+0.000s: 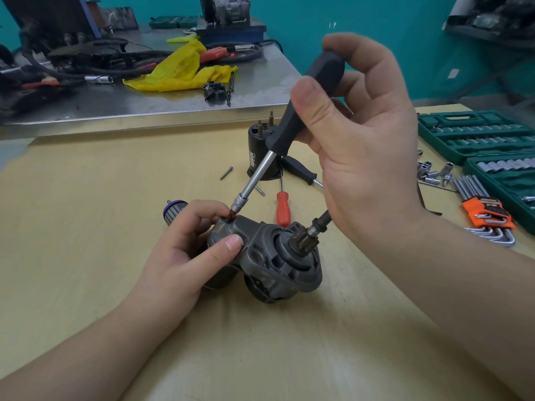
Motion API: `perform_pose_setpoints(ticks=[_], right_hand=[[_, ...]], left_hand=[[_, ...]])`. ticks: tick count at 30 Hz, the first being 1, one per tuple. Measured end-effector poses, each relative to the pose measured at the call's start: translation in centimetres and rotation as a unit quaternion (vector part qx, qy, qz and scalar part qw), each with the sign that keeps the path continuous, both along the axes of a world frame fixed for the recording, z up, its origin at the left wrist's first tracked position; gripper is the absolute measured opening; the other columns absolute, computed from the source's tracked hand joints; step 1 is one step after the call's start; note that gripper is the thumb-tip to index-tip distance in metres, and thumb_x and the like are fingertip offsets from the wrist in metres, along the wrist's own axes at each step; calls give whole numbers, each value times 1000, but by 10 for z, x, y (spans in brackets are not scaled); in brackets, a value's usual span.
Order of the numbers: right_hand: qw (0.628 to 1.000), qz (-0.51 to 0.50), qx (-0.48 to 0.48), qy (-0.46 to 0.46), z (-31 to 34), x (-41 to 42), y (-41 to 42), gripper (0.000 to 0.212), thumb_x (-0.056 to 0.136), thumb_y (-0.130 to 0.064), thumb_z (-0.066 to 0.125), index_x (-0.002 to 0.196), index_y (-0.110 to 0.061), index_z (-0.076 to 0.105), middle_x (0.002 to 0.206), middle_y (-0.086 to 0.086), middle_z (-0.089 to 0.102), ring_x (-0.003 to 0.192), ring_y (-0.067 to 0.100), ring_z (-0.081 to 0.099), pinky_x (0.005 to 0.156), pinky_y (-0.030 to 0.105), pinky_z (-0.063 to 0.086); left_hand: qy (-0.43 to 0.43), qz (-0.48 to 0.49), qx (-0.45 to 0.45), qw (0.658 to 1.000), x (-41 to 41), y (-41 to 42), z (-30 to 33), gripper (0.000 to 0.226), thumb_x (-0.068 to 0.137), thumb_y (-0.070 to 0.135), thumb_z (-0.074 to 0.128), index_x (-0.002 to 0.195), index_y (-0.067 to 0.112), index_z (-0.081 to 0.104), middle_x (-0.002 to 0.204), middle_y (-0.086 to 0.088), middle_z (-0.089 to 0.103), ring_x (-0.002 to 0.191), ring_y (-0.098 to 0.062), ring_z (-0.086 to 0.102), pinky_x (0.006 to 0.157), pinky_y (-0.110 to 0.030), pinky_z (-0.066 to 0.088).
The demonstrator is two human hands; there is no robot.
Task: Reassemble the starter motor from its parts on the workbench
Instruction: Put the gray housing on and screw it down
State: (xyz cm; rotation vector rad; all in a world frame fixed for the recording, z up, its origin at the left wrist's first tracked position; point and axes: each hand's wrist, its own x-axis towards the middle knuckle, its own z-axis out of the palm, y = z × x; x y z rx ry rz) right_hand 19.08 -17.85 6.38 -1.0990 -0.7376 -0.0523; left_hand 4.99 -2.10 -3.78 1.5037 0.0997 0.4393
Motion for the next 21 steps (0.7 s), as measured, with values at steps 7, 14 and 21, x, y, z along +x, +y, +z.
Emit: perform_pose_setpoints(ticks=[7,14,21], right_hand=[[999,25,23,12,-3,0,-2,29,103,1,56,130,-10,59,122,23,68,108,43,69,82,47,65],[1000,21,11,-5,1,2,0,28,99,-2,67,122,-17,61,103,7,67,94,25,71,79,51,66],[997,66,26,14,-2,2,-2,26,107,-1,49,131,-10,56,123,23,68,115,43,69,88,49,64]], left_hand=[[-1,2,4,1000,0,0,-1,31,82,35,79,111,32,70,106,-4,72,89,-25,70,77,-32,61],[5,1,5,1000,0,2,-1,39,80,42,87,114,32,70,108,-5,72,89,-25,70,76,-32,62],[1,0,-1,1000,0,1,0,31,81,35,80,110,32,71,107,-3,72,88,-22,71,75,-30,61]])
